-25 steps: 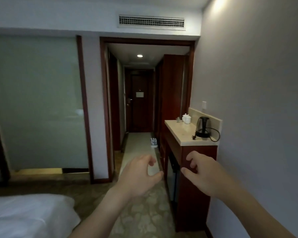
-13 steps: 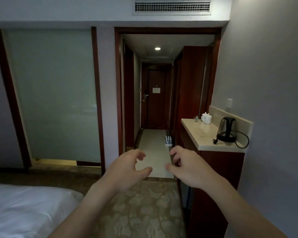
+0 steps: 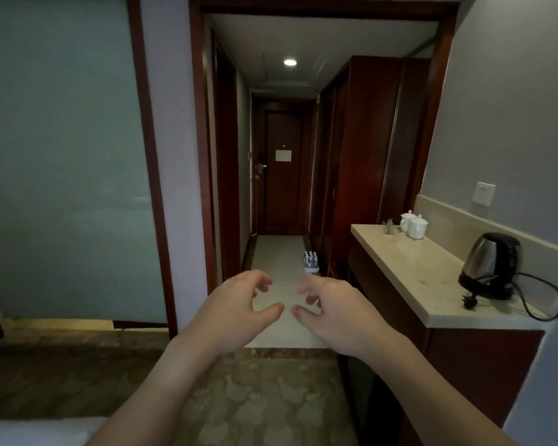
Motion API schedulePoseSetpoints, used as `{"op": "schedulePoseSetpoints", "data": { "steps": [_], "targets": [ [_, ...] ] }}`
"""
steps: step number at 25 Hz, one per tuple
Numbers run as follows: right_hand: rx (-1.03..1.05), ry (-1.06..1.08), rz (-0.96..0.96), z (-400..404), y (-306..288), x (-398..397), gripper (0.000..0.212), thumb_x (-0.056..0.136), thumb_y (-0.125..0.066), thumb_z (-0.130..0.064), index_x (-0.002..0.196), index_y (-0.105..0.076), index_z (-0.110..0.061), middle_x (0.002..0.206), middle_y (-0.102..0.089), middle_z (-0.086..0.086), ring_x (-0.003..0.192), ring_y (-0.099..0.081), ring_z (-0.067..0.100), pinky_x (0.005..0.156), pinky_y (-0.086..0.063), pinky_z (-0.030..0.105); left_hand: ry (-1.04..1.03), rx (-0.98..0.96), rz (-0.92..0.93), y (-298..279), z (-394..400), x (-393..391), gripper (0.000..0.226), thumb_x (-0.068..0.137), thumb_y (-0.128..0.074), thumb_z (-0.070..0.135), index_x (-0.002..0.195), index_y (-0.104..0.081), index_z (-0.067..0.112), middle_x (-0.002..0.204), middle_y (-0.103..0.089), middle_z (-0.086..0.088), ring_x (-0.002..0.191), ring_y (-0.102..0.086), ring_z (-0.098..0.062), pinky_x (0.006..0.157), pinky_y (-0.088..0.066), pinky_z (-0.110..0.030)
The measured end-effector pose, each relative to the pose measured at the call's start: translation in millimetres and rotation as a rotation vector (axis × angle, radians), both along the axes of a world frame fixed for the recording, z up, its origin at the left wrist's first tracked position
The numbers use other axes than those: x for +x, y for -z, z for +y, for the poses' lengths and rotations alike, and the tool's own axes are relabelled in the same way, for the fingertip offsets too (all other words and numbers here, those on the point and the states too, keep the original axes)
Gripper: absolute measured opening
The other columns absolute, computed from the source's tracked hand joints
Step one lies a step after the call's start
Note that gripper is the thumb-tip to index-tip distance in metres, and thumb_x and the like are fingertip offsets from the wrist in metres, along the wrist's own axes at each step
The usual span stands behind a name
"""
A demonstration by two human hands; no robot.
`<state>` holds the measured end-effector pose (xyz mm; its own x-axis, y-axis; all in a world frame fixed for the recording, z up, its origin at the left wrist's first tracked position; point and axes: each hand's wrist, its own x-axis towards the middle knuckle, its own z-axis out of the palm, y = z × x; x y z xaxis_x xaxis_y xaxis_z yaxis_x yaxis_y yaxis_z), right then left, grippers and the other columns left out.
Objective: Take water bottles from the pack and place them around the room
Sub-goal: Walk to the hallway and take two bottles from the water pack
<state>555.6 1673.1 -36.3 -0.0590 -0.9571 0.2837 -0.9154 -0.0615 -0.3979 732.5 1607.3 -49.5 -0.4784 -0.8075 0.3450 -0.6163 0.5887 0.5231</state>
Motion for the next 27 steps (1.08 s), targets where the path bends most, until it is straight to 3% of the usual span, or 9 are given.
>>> {"op": "schedulePoseSetpoints", "data": {
  "steps": [7,19,27],
  "targets": [
    [0.035,0.094,-0.028,-174,20,-77,0.042,0.089,-0.057,-0.051,0.126,-0.054,-0.032,0.107,-0.062,-0.011,0.093,-0.06,0.008,0.083,-0.056,0.031,0.033,0.002,-0.014,14,-175,-75,0.042,0.087,-0.062,0.051,0.124,-0.057,0.032,0.117,-0.059,0.018,0.108,-0.056,-0.003,0.095,-0.054,-0.033],
    [0.021,0.066,-0.007,-518,7,-230,0.047,0.089,-0.055,-0.05,0.129,-0.055,-0.026,0.121,-0.062,-0.005,0.105,-0.06,0.013,0.087,-0.053,0.032,-0.03,-0.085,-0.012,-9,-496,-230,0.039,0.088,-0.062,0.046,0.123,-0.059,0.028,0.117,-0.061,0.014,0.11,-0.056,-0.005,0.095,-0.053,-0.03],
    [0.034,0.098,0.061,-759,30,-311,0.047,0.087,-0.057,-0.051,0.127,-0.054,-0.026,0.118,-0.063,-0.005,0.1,-0.06,0.013,0.081,-0.053,0.031,-0.05,-0.079,-0.019,26,-738,-305,0.04,0.088,-0.064,0.047,0.123,-0.059,0.029,0.119,-0.061,0.013,0.109,-0.057,-0.005,0.094,-0.055,-0.031]
  ]
}}
